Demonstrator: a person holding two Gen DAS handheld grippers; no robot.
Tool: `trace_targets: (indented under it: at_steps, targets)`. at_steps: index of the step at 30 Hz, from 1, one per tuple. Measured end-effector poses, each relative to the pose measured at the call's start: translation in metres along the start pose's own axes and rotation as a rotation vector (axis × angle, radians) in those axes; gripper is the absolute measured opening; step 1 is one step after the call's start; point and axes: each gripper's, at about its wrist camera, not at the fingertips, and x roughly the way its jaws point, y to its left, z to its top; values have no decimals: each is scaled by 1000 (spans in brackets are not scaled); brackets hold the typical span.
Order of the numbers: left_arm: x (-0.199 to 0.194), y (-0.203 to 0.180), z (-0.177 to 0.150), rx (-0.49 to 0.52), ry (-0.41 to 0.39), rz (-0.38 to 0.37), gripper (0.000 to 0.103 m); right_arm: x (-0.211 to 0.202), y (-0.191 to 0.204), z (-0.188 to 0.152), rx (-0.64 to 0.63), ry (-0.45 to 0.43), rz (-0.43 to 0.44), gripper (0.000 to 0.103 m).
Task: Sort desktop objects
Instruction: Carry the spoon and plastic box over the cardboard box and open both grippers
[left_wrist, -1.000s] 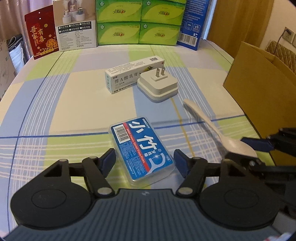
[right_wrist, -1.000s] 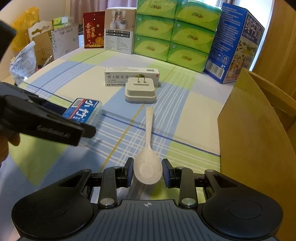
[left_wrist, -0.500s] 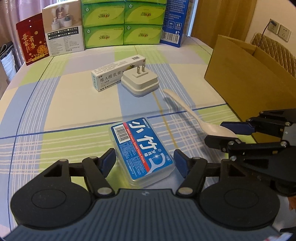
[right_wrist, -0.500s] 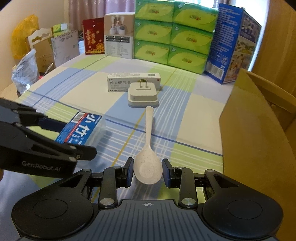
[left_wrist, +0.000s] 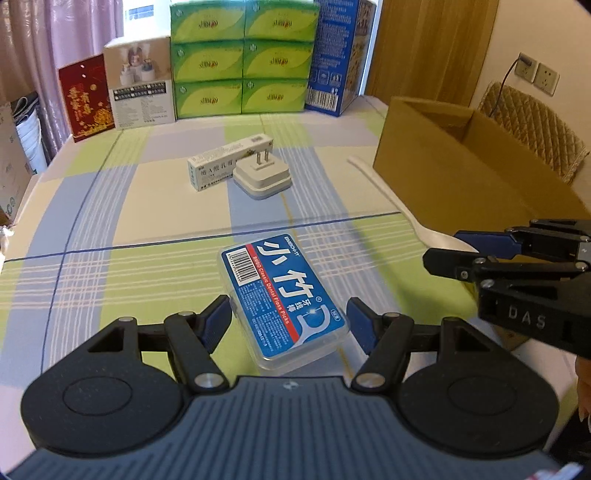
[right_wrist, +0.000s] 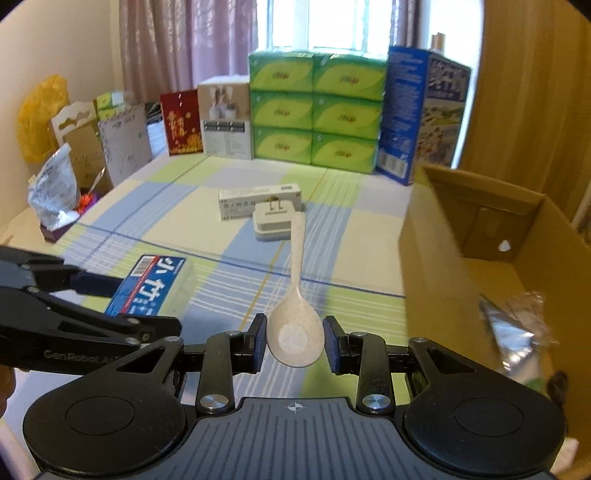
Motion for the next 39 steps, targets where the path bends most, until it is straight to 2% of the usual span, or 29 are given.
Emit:
trace_targets:
  at_steps: [11, 20, 28, 35, 39]
  targets:
    - [-76, -43, 2, 27, -88, -24, 64, -91, -5, -2, 32, -94, -24, 29]
    - [-108, -96, 4, 91, -134, -81, 64, -153, -41, -6, 69, -163, -104, 29]
    - [-106, -157, 21, 152, -149, -165, 64, -180, -94, -20, 130, -176, -196, 29]
    - [-80, -199, 42, 170, -130, -235, 64, -186, -138, -24, 158, -173, -244, 29]
    - [-64, -214, 53, 185, -121, -246, 64, -181, -158, -24, 156, -165, -250, 29]
